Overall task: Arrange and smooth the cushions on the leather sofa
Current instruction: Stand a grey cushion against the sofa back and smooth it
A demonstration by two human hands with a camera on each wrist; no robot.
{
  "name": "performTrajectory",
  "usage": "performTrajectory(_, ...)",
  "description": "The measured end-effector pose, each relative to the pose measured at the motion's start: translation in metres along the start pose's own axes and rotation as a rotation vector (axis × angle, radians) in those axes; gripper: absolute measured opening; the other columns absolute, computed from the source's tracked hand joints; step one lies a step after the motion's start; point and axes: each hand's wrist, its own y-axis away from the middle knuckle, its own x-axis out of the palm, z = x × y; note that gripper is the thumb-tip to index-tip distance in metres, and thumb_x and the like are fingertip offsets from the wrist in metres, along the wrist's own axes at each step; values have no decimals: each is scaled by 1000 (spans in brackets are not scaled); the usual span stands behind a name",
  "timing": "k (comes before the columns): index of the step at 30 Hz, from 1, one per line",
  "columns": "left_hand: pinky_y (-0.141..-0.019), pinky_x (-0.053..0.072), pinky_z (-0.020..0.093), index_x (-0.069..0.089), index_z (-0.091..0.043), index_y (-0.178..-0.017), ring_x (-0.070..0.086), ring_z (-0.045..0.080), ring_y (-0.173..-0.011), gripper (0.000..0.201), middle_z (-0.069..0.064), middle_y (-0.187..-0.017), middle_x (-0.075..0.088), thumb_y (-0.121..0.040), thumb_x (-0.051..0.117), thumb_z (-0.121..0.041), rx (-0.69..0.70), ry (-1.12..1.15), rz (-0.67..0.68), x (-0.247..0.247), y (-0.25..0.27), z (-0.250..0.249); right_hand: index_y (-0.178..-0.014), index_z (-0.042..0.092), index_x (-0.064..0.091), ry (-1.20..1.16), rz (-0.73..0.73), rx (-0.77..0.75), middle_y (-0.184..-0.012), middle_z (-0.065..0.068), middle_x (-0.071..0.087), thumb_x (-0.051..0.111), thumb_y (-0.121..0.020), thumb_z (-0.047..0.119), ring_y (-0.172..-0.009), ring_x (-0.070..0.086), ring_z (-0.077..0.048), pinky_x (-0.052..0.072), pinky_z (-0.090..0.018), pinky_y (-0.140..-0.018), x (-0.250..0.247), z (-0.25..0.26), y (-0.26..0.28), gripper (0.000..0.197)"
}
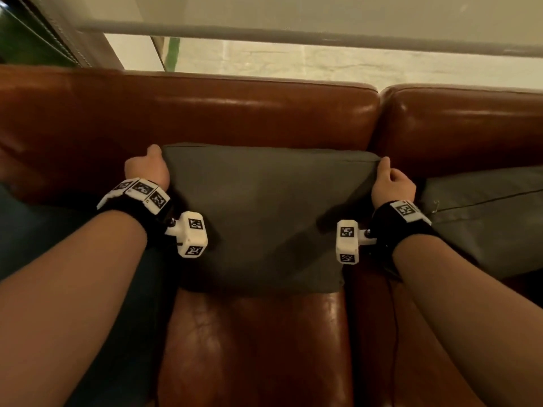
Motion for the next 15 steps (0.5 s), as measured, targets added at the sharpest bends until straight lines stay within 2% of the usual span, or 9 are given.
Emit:
performTrajectory(2,-94,37,37,45,1,-139,48,34,-129,52,18,-142,49,-102,33,-33,6,-95,22,-3,-2,-5,-87,11,56,-29,-50,16,-76,-4,52,41,-98,54,-68,49,-19,38,-35,-69,-6,7,2,47)
performTrajectory(3,-102,35,39,42,-2,-143,43,34,-134,52,18,-148,43,-102,31,-32,58,-151,-4,-5,1,-8,-97,12,55,-58,-102,-31,-91,-5,56,42,-98,51,-82,54,-21,41,-35,-78,-10,11,4,41)
performTrajectory(4,-109,32,41,39,-6,-146,39,34,-137,52,16,-151,38,-101,32,-32,204,-210,-76,-5,6,-11,-105,12,55,-40,-177,-175,-107,-8,57,43,-98,46,-98,55,-25,40,-36,-88,-13,17,7,36)
performTrajectory(6,-113,30,45,43,-12,-143,39,33,-137,53,13,-149,41,-95,34,-34,770,-373,-164,11,34,-10,-117,10,58,135,-176,-643,-127,-11,56,46,-97,35,-120,49,-27,31,-32,-104,-3,29,27,34)
performTrajectory(8,-115,27,47,43,-21,-144,36,29,-139,54,5,-152,41,-95,31,-40,1199,-648,-5,45,68,-1,-133,14,53,385,135,-1001,-139,-7,52,40,-97,35,-129,45,-25,27,-36,-112,31,37,52,44)
performTrajectory(10,-118,19,49,34,-30,-149,28,25,-145,56,-3,-156,34,-98,21,-48,1211,-891,206,72,83,9,-145,23,41,723,395,-1036,-149,1,44,26,-100,45,-138,36,-21,18,-43,-118,57,40,70,52)
performTrajectory(11,-118,19,48,35,-30,-148,31,25,-143,58,-3,-154,38,-98,17,-52,1190,-952,229,74,77,12,-146,27,39,824,427,-1031,-150,4,42,22,-100,51,-140,34,-19,15,-42,-119,60,39,66,55)
performTrajectory(13,-113,27,48,48,-26,-138,46,29,-129,64,3,-140,53,-94,13,-58,1177,-994,106,57,45,16,-142,28,44,900,388,-983,-146,4,47,17,-95,65,-136,38,-20,15,-43,-118,47,37,37,65)
performTrajectory(15,-108,31,51,53,-25,-130,50,34,-121,65,6,-133,58,-94,12,-61,1053,-1047,5,28,11,17,-130,26,53,971,326,-830,-132,0,56,13,-90,72,-125,48,-26,26,-47,-111,20,30,4,73)
